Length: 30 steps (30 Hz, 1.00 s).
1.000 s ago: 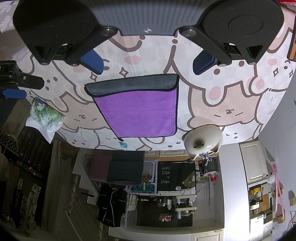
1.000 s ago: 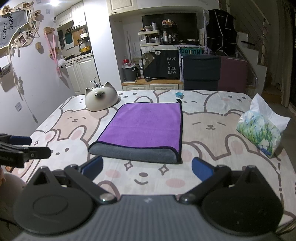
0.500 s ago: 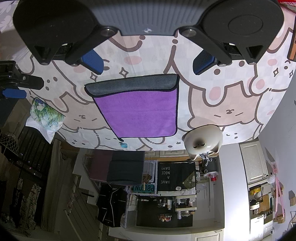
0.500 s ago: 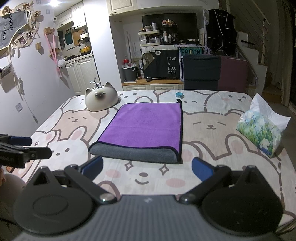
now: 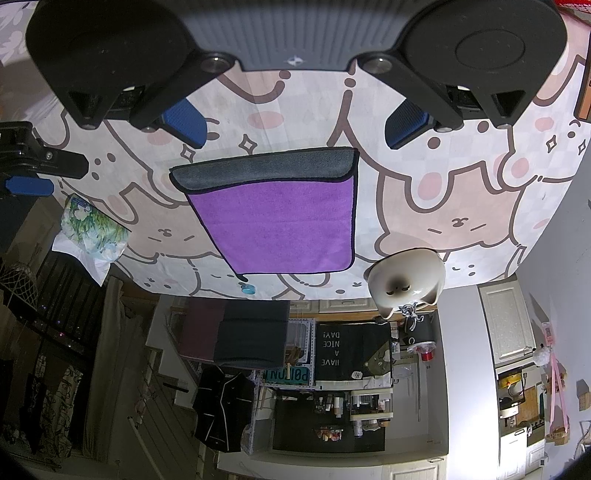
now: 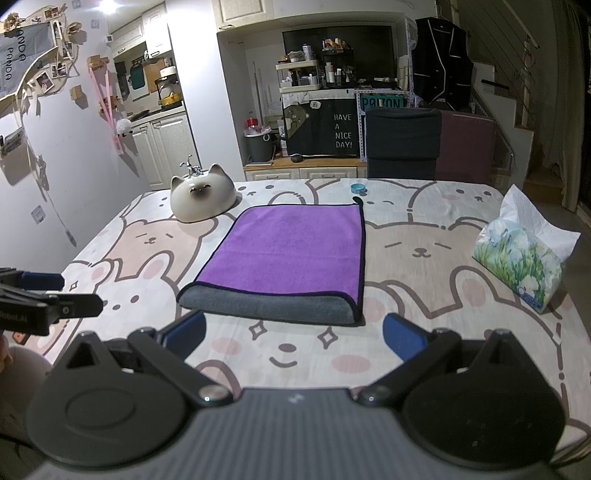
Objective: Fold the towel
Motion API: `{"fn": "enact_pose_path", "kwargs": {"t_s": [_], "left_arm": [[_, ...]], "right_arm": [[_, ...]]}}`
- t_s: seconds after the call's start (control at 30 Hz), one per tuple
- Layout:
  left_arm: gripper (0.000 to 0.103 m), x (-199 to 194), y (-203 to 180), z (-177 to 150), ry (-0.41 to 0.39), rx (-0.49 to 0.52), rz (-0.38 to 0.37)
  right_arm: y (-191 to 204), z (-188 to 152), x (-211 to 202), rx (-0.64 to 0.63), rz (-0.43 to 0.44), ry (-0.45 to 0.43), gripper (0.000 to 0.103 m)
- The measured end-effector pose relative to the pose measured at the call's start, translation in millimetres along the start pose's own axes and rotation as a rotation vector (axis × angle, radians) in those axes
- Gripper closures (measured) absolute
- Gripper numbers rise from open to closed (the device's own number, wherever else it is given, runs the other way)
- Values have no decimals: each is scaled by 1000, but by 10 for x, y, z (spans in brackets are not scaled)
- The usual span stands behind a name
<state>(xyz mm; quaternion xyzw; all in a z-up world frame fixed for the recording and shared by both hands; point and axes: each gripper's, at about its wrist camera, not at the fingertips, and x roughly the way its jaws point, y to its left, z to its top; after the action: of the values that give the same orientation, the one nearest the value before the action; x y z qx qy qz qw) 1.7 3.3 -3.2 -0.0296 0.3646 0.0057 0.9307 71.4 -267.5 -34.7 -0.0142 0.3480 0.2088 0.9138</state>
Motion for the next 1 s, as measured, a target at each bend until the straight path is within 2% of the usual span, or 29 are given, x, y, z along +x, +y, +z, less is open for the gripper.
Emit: {"fn": "enact_pose_path", "kwargs": {"t_s": [0.77,1.0], "left_arm": [[2,0,3,2,0,-1,0],[2,24,-58,13,3,10,20]], "right_arm": [[-4,3,-16,0,0,0,0],[23,-1,19,-10,-18,-5,0]]}}
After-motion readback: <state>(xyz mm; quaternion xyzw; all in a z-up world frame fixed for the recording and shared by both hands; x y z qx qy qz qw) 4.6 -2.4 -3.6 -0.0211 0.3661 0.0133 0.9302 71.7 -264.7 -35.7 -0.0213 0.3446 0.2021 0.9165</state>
